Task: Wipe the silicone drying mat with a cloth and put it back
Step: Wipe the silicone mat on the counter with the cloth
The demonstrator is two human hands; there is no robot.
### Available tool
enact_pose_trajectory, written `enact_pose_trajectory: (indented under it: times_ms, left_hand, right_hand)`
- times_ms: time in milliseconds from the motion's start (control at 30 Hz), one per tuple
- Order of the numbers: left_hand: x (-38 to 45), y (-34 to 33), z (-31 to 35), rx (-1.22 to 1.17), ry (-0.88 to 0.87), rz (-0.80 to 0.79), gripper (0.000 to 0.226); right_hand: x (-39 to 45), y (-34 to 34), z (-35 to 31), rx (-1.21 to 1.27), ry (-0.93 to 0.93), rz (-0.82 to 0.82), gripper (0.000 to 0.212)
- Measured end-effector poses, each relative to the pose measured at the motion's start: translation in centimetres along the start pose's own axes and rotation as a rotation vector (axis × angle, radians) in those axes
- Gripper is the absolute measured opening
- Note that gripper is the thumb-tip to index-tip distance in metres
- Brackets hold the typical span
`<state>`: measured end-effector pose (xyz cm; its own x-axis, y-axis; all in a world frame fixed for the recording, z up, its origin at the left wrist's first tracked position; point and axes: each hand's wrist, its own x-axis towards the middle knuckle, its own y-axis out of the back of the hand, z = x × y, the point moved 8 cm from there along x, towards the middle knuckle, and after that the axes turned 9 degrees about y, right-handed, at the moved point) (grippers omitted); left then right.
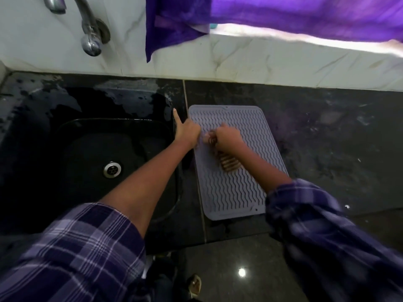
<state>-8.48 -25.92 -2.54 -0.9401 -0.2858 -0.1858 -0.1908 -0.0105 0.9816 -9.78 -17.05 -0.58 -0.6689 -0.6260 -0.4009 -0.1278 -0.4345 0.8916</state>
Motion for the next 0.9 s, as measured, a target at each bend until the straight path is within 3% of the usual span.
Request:
enact_pose_trajectory:
  times_ms: [100,200,333,433,533,700,800,900]
  left_hand:
    - [-1.4,-1.2,0.0,-0.001,0.017,-0.088,0.016]
    - [-2.1,-1.3,0.2,0.033,0.008,-0.107,0.017]
    - [-2.8,-0.2,1.2,0.049,-0.009,-0.03,0.015]
    - [-4.0,0.1,1.8,0.031,0.014,0.033,0.015]
    - [-5.0,-0.9,1.8,0.007,0.076,-0.019,0.019]
    - [-5.2,-1.5,1.3,0.03,0.101,-0.078,0.029]
    - [-5.2,-1.6,1.5,0.017,0.109,-0.109,0.037]
    - [-5.8,-2.0,1.6,-0.006,0.137,-0.152,0.042]
  right_hand:
    - [-0.1,-2.3,-3.5,-0.053,0.066,0.087,0.041]
    - [-5.4,-5.0,-5.7,-0.005,0.182,0.164,0.047]
    - [-13.0,-7.4,-8.5,-0.02,0.413,-0.043,0.043]
    - [-10.4,-4.0,-6.1,0.015,0.305,-0.107,0.036]
    - [-6.4,-2.6,-4.6,0.017,0.135,0.066,0.035]
    - [-11.7,-7.3,-9.2,-0.015,0.237,0.196,0.045]
    - [-16.8,-8.7,-10.3,-0.018,0.429,0.078,0.049]
    - [-13.9,-6.7,-8.3,0.094,0.396,-0.057,0.041]
